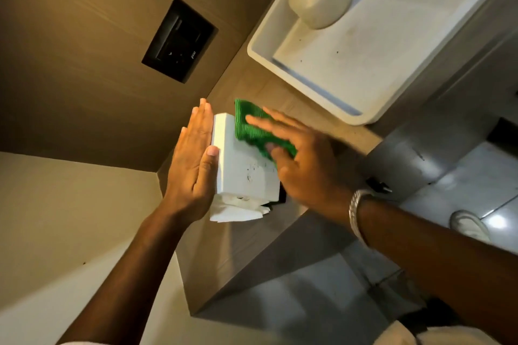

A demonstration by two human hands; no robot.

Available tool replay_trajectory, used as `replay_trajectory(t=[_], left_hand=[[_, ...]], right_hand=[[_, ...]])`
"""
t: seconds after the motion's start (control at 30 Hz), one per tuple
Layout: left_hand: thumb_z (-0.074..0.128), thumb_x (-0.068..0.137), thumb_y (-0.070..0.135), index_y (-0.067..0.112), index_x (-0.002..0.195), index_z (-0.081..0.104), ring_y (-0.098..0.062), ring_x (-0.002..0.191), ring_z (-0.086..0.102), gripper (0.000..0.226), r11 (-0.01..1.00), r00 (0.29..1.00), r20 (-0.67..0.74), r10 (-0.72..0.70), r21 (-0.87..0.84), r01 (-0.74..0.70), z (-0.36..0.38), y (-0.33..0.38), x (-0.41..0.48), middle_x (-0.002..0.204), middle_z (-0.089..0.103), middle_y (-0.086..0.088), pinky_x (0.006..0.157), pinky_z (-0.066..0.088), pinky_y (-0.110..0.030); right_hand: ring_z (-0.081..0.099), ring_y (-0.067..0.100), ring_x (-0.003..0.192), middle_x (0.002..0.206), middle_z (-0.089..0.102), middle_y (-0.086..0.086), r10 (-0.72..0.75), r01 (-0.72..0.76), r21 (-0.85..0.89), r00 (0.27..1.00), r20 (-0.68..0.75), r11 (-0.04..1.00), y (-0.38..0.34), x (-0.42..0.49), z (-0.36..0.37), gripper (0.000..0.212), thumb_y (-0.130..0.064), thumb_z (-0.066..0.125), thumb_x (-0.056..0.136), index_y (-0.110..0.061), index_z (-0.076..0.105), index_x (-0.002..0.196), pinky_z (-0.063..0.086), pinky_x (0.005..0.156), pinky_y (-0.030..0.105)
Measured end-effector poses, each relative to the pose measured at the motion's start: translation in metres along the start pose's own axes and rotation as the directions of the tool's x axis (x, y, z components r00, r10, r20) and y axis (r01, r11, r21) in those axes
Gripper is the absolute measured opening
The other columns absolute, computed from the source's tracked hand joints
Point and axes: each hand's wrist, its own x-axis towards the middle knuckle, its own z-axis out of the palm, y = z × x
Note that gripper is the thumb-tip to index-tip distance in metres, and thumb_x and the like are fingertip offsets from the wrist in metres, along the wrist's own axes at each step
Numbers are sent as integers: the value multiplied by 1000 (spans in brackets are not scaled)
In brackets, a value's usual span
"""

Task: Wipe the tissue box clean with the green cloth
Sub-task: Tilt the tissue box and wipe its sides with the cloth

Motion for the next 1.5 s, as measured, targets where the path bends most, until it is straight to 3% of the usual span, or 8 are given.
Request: replay_trajectory(t=[0.3,0.43,0.83,0.97,1.07,1.17,1.37,1.5], left_hand=[[19,96,36,18,152,10,-11,151,4,60,1000,999,-48,21,-10,-22,2,0,-1,164,9,0,122,7,-46],[18,95,38,16,153,9,-11,151,4,62,999,999,-41,31,-16,-31,1,1,-2,164,9,-2,123,5,-43],[15,91,43,17,153,10,-13,150,3,67,1000,998,-53,24,10,-24,2,8,-5,164,8,-1,122,1,-39],[36,82,59,27,152,-2,-11,148,-4,86,989,967,254,-18,-141,55,-30,7,-2,164,-7,3,122,-1,-45],[70,65,59,37,149,-13,-24,147,14,120,986,817,571,-84,-70,150,-64,3,9,163,-3,11,116,23,-42],[85,62,42,33,148,-14,-19,137,29,131,997,784,617,-70,55,46,-61,7,18,157,12,9,109,34,-33],[74,44,74,20,143,28,-17,106,47,122,968,896,377,-235,175,180,-55,20,27,128,45,-1,96,45,-35],[54,34,94,17,123,53,-26,99,58,118,885,840,293,-456,247,394,-50,37,33,118,60,-5,84,51,-39]], right_hand=[[46,21,130,152,40,-7,-113,105,-162,993,-42,981,7,-48,33,52,-14,50,88,-40,49,133,55,93,44],[30,19,142,156,32,-2,-92,86,-90,994,-63,992,8,-56,42,53,-17,51,90,-41,42,137,43,107,49],[30,14,142,155,34,-4,-99,92,-110,993,-63,990,1,-110,53,62,3,54,84,-35,52,133,40,111,34],[33,-7,136,150,39,-14,-76,75,6,995,61,997,0,-146,39,64,7,54,83,-39,56,128,39,101,8],[36,-8,134,147,42,-20,5,-9,82,999,53,997,-4,-150,19,64,8,54,85,-42,59,124,38,101,8],[39,0,135,147,46,-13,39,-43,103,998,39,994,-7,-145,0,62,9,56,86,-41,62,121,38,102,11],[50,-1,126,133,58,-16,80,-87,190,996,45,978,-15,-121,-36,59,10,58,86,-43,66,112,43,97,11],[54,4,124,131,61,-17,85,-113,223,987,134,968,-16,-103,-46,58,8,60,86,-43,67,112,47,103,26]])
